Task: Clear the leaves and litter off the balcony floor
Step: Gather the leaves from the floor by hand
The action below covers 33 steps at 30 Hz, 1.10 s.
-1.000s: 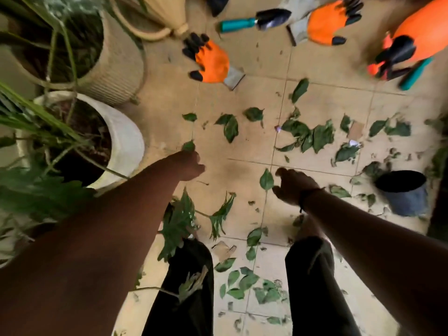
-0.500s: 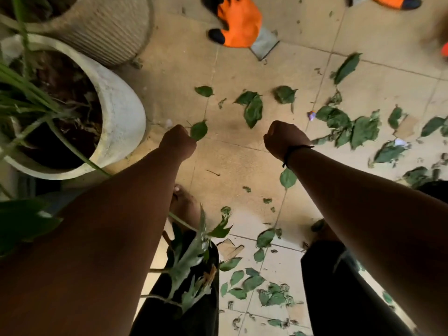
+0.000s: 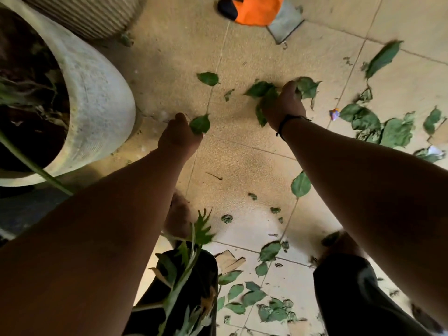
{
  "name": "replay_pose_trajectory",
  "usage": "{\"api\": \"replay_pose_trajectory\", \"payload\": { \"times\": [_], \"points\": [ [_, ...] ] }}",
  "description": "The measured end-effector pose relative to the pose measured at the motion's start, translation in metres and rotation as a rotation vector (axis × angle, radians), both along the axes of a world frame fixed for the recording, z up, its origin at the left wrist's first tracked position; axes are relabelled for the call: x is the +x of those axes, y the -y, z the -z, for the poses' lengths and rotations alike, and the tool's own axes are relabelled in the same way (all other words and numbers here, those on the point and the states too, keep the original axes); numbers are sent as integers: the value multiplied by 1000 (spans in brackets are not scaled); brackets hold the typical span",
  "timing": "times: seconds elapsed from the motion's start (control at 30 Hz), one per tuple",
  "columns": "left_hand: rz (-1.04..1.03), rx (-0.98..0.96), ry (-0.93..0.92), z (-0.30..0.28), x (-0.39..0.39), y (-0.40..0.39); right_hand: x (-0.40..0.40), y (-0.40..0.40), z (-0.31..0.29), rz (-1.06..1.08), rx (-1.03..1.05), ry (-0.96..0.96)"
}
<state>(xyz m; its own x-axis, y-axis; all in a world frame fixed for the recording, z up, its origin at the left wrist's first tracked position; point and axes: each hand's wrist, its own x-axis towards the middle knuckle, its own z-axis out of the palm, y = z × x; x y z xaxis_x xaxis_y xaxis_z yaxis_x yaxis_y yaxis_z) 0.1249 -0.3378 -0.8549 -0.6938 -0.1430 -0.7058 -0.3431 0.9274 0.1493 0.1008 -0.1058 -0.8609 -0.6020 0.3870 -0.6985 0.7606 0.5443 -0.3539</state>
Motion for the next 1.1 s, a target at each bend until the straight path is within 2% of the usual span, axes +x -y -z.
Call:
{"api": "replay_pose_trajectory", "payload": {
  "times": [0.1, 0.23, 0.33, 0.47, 0.6, 0.73, 0.9, 1.03, 1.1],
  "points": [
    [4, -15, -42, 7, -1, -1, 4, -2, 4, 4, -48, 6],
    [35, 39, -31, 10, -3, -4, 7, -14, -4, -310, 60, 78],
    [-15, 133, -45, 7, -4, -8, 0, -16, -17, -499, 65, -13],
    [-241, 274, -96, 3, -7, -17, -23, -14, -16, -701, 69, -143],
    [-570, 594, -34, 2, -6, -17, -42, -3, -2, -847, 154, -103],
    [-741, 748, 100, 2, -5, -10, -47, 4, -2, -727, 109, -7],
    [-868, 825, 257, -1, -8, -11, -35, 1, -15, -514, -54, 108],
    [-926, 900, 317, -12, -9, -19, -18, 0, -40, -88, -576, 222],
    [-883, 957, 377, -21, -9, -23, -9, 1, -51, -33, -746, 254]
  ]
}}
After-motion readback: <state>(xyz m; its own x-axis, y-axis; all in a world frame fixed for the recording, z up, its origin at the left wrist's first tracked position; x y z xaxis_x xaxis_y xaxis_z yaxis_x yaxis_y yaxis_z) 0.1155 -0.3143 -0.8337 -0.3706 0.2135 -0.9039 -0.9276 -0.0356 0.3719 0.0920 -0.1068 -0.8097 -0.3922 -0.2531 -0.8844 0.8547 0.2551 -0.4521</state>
